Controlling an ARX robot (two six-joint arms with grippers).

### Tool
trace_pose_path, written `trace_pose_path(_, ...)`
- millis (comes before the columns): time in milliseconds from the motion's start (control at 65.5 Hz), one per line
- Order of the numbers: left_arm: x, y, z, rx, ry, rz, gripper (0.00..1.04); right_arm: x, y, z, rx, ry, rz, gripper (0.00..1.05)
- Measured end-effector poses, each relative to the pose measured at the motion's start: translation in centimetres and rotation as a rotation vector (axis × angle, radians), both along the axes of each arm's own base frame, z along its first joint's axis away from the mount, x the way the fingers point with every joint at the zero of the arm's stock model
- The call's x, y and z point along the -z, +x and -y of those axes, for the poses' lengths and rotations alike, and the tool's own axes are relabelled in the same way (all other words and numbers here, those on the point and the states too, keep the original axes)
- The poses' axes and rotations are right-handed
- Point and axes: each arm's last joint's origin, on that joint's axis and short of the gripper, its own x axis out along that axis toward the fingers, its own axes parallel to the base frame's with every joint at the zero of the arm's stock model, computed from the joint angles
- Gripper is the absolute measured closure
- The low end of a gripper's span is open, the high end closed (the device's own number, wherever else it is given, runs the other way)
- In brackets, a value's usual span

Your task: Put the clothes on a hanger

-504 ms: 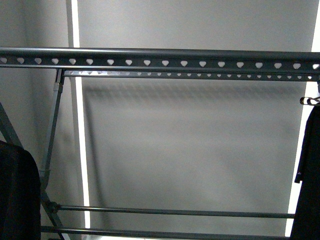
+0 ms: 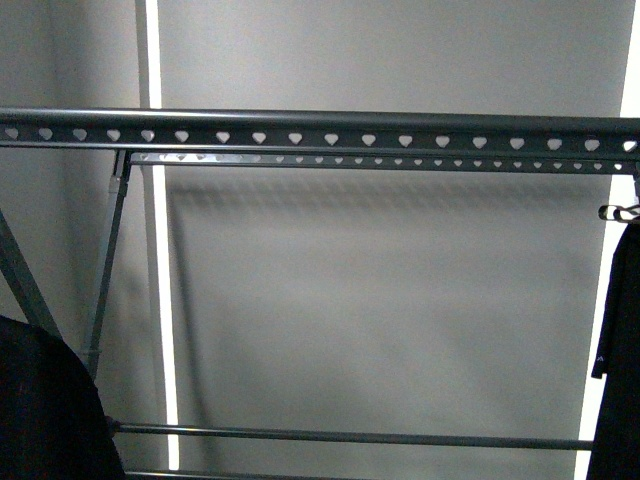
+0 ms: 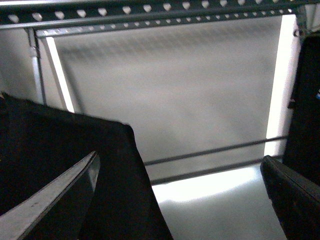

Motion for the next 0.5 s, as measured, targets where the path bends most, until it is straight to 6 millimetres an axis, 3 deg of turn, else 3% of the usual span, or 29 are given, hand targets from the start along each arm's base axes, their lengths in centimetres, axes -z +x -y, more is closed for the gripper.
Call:
trace_pose_path(137, -7.2, 4.1, 2.1, -0.212, -0.081, 0.087, 0.07, 0.0, 0.0, 0.0, 0.0, 0.0, 0.0, 0.07)
trace_pose_path(214, -10.1, 8.3, 2.7, -0.383, -0.156, 0.002, 0.07, 0.0, 0.0, 0.0, 0.0, 0.0, 0.0, 0.07)
trace_pose_path(321, -10.7, 14.8, 2.2, -0.651, -0.265, -0.266, 0.07, 0.0, 0.0, 0.0, 0.0, 0.0, 0.0, 0.07)
trace_pose_path(427, -10.0, 18.7, 1.4, -0.872, -0.422, -0.44, 0.07, 0.0, 0.0, 0.0, 0.001, 0.0, 0.0, 0.07)
trace_pose_path(504, -9.6, 20.3, 1.4, -0.961, -0.514, -0.497, 0.07, 0.0, 0.0, 0.0, 0.002, 0.0, 0.0, 0.07)
